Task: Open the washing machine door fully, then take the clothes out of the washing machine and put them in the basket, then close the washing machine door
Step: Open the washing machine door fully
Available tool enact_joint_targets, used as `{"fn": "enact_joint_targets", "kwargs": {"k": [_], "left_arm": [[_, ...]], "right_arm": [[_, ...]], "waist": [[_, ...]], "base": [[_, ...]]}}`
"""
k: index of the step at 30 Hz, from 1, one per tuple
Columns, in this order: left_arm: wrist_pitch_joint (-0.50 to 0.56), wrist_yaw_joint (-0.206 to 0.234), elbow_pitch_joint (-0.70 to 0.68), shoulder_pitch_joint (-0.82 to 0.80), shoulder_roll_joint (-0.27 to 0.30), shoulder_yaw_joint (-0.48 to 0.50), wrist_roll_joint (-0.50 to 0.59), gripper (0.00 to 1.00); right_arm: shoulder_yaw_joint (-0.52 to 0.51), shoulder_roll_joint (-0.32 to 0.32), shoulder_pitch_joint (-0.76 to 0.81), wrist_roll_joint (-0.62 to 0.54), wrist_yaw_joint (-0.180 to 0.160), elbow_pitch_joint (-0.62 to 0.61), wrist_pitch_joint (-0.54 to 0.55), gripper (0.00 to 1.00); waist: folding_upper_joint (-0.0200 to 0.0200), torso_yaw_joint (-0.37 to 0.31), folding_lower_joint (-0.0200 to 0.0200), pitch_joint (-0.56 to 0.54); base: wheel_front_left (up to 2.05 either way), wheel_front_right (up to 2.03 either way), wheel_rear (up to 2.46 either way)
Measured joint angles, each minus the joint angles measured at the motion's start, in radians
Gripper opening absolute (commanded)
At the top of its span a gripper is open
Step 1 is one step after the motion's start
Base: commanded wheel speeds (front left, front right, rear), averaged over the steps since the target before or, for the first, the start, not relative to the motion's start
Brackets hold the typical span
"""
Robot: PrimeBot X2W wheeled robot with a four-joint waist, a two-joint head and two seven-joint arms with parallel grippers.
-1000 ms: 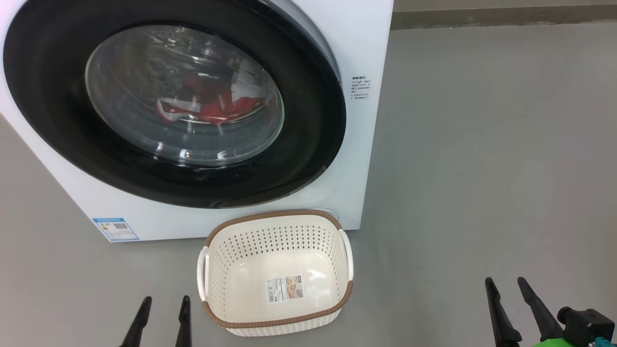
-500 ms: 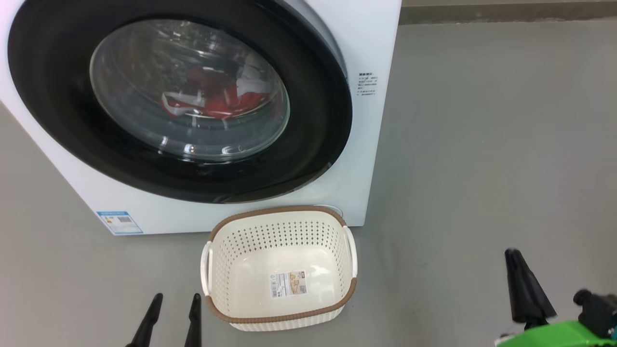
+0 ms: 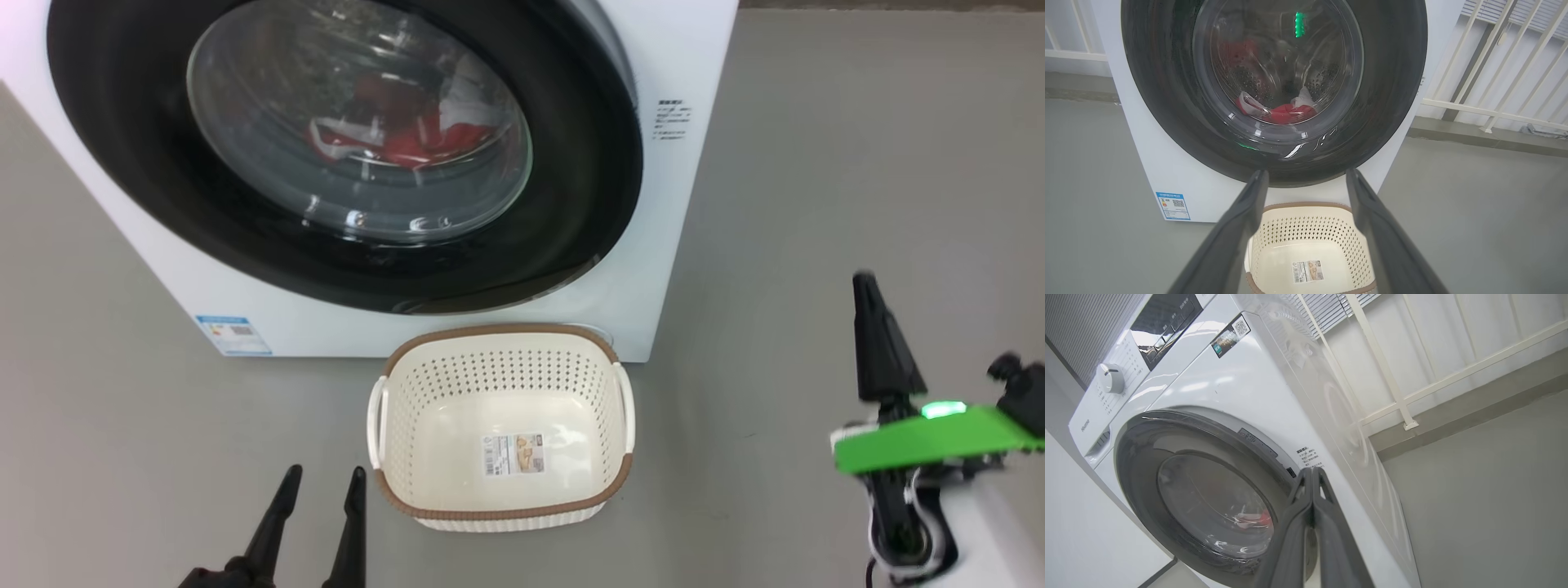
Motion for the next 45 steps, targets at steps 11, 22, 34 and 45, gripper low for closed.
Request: {"fn": "enact_joint_targets", "kwargs": {"k": [11, 22, 34, 45], "left_arm": [[0.0, 0.002, -0.004, -0.067, 0.0, -0.066, -0.027, 1.0], [0.0, 0.01, -0.004, -0.142, -0.001, -0.107, -0.052, 1.0], [0.0, 0.01, -0.007, -0.204, -0.002, -0.128, -0.077, 1.0], [0.0, 0.01, -0.009, -0.239, -0.003, -0.142, -0.09, 1.0]], "right_arm": [[0.108, -0.167, -0.226, 0.216, 0.0, 0.052, 0.0, 0.0], [0.251, -0.31, -0.442, 0.472, 0.0, 0.088, 0.025, 0.0], [0.374, -0.409, -0.619, 0.728, 0.0, 0.079, 0.221, 0.0], [0.328, -0.426, -0.716, 0.923, 0.0, 0.089, 0.458, 0.0]], "waist": [[0.0, 0.066, 0.0, 0.07], [0.0, 0.126, 0.0, 0.16], [0.0, 0.175, 0.0, 0.258], [0.0, 0.197, 0.0, 0.321]], "base": [[0.0, 0.0, 0.0], [0.0, 0.0, 0.0], [0.0, 0.0, 0.0], [0.0, 0.0, 0.0]]}}
